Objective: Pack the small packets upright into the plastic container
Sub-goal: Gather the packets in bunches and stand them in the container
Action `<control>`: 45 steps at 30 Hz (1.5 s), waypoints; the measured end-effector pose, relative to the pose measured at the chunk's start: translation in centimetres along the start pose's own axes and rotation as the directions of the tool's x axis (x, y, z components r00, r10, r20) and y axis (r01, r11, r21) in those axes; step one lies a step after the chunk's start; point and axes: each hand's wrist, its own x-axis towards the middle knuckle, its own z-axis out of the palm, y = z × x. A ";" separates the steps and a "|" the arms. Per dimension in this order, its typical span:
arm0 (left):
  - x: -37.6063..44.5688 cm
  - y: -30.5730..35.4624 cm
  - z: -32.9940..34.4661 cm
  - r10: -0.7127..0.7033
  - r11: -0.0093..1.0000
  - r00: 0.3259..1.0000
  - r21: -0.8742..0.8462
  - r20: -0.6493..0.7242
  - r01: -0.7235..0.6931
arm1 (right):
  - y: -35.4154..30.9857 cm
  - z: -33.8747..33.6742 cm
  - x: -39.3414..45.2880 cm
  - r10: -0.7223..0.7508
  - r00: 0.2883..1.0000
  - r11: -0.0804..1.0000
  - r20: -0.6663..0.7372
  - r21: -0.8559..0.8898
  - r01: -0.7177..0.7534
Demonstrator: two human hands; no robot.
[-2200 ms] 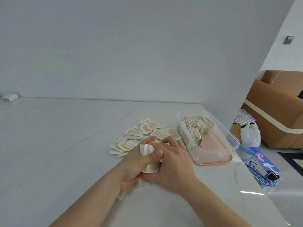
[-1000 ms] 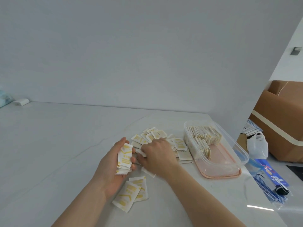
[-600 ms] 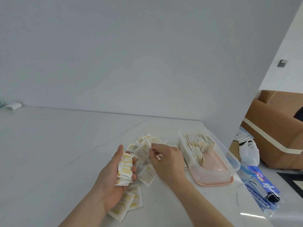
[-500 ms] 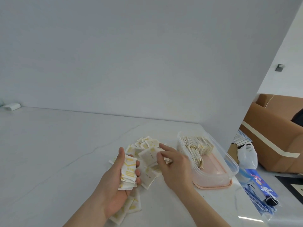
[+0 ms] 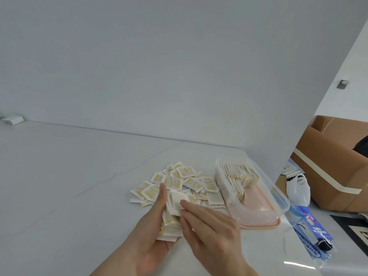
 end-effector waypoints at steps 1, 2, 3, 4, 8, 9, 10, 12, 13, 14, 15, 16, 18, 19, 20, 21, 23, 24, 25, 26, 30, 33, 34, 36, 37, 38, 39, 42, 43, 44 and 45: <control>-0.1 0.3 -0.1 0.001 1.000 1.000 0.000 0.006 -0.001 | 0.0 0.1 -0.1 -0.011 1.000 1.000 0.027 0.022 0.010; -0.2 0.6 -0.1 0.006 1.000 1.000 0.003 0.009 -0.006 | 0.0 0.2 -0.2 -0.011 0.999 0.999 0.047 0.046 0.009; -0.3 0.8 -0.1 0.013 1.000 1.000 0.007 0.009 -0.013 | 0.0 0.2 -0.2 -0.007 0.998 0.998 0.060 0.069 0.003; -0.3 0.9 -0.1 0.021 1.000 1.000 0.013 0.009 -0.021 | 0.1 0.2 -0.1 0.010 0.997 0.996 0.071 0.091 -0.016; -0.1 1.0 -0.7 0.036 0.994 0.999 0.105 0.002 -0.036 | 0.2 -0.4 0.1 0.124 0.979 0.974 0.163 0.169 -0.152; 0.0 1.1 -0.8 0.042 0.989 0.999 0.143 0.003 -0.042 | 0.2 -0.6 0.1 0.152 0.970 0.967 0.190 0.174 -0.186; 0.0 1.0 -0.8 0.053 0.981 0.999 0.185 0.007 -0.053 | 0.3 -0.8 0.3 0.187 0.958 0.957 0.217 0.178 -0.227; -0.1 0.8 -0.7 0.077 0.962 0.997 0.261 0.018 -0.080 | 0.5 -1.1 0.4 0.245 0.925 0.935 0.290 0.181 -0.305; -0.1 0.6 -0.6 0.086 0.951 0.996 0.294 0.034 -0.092 | 0.6 -1.1 0.4 0.259 0.906 0.932 0.336 0.159 -0.325; -0.1 0.4 -0.5 0.089 0.941 0.995 0.323 0.052 -0.102 | 0.7 -1.1 0.3 0.264 0.886 0.935 0.381 0.126 -0.333; -0.2 0.2 -0.5 0.087 0.935 0.994 0.340 0.065 -0.104 | 0.9 -1.0 0.2 0.268 0.867 0.937 0.421 0.095 -0.336; -0.1 0.0 -0.5 0.082 0.931 0.994 0.350 0.068 -0.101 | 1.0 -0.9 0.1 0.273 0.850 0.935 0.451 0.084 -0.345; 0.1 -0.2 -0.7 0.082 0.922 0.995 0.374 0.058 -0.098 | 1.2 -0.9 0.0 0.277 0.842 0.925 0.463 0.109 -0.364; 0.2 -0.2 -0.8 0.086 0.915 0.995 0.391 0.048 -0.098 | 1.3 -0.8 -0.1 0.272 0.847 0.921 0.457 0.130 -0.366; 0.2 -0.2 -0.9 0.087 0.912 0.995 0.399 0.038 -0.095 | 1.4 -0.8 0.0 0.268 0.849 0.918 0.455 0.147 -0.368; 0.3 -0.1 -1.0 0.081 0.914 0.996 0.396 0.031 -0.087 | 1.4 -0.7 -0.2 0.269 0.847 0.912 0.459 0.162 -0.377; 0.4 0.1 -1.2 0.046 0.927 0.999 0.371 0.030 -0.053 | 1.5 -0.5 -0.4 0.278 0.834 0.895 0.476 0.186 -0.405; 0.4 0.1 -1.3 0.028 0.931 0.999 0.362 0.035 -0.039 | 1.5 -0.4 -0.5 0.277 0.829 0.891 0.485 0.193 -0.411; 0.4 0.1 -1.4 0.018 0.935 0.999 0.354 0.042 -0.031 | 1.5 -0.3 -0.6 0.272 0.827 0.891 0.493 0.196 -0.410; 0.5 0.0 -1.4 0.014 0.938 0.999 0.345 0.049 -0.030 | 1.6 -0.3 -0.7 0.266 0.825 0.893 0.498 0.196 -0.406; 0.6 -0.2 -1.4 0.003 0.947 0.997 0.320 0.071 -0.026 | 1.2 -0.4 -0.4 0.253 0.800 0.906 0.544 0.158 -0.394; 0.9 -0.7 -1.4 0.000 0.950 0.998 0.310 0.059 -0.018 | 0.7 -0.2 -0.5 0.239 0.804 0.928 0.544 0.115 -0.354; 1.0 -0.9 -1.5 0.012 0.948 0.999 0.316 0.038 -0.024 | 0.6 -0.2 -0.5 0.238 0.806 0.934 0.542 0.098 -0.343; 1.2 -1.3 -1.4 0.045 0.930 0.999 0.364 0.013 -0.046 | 0.6 -0.1 -0.6 0.240 0.803 0.944 0.545 0.063 -0.325; 1.2 -1.5 -1.3 0.061 0.918 0.998 0.391 0.009 -0.059 | 0.6 0.0 -0.7 0.241 0.801 0.947 0.548 0.047 -0.317; 1.2 -1.7 -1.1 0.077 0.905 0.997 0.420 0.001 -0.070 | 0.6 0.1 -0.8 0.243 0.797 0.949 0.554 0.034 -0.313; 1.2 -1.9 -1.1 0.092 0.887 0.996 0.454 -0.001 -0.082 | 0.6 0.1 -0.9 0.243 0.791 0.950 0.561 0.029 -0.312; 1.0 -1.8 -1.2 0.068 0.859 0.998 0.507 0.013 -0.065 | 0.9 0.3 -1.0 0.239 0.790 0.953 0.565 0.020 -0.303; 1.0 -1.4 -1.4 0.032 0.878 0.999 0.478 0.023 -0.039 | 1.0 0.3 -1.0 0.246 0.795 0.952 0.554 0.014 -0.305; 1.0 -1.0 -1.6 -0.015 0.898 0.999 0.440 0.046 -0.007 | 1.0 0.3 -1.0 0.257 0.805 0.949 0.535 0.020 -0.316; 1.1 -0.6 -1.9 -0.061 0.909 0.994 0.416 0.091 0.018 | 1.1 0.2 -0.9 0.266 0.816 0.942 0.514 0.041 -0.333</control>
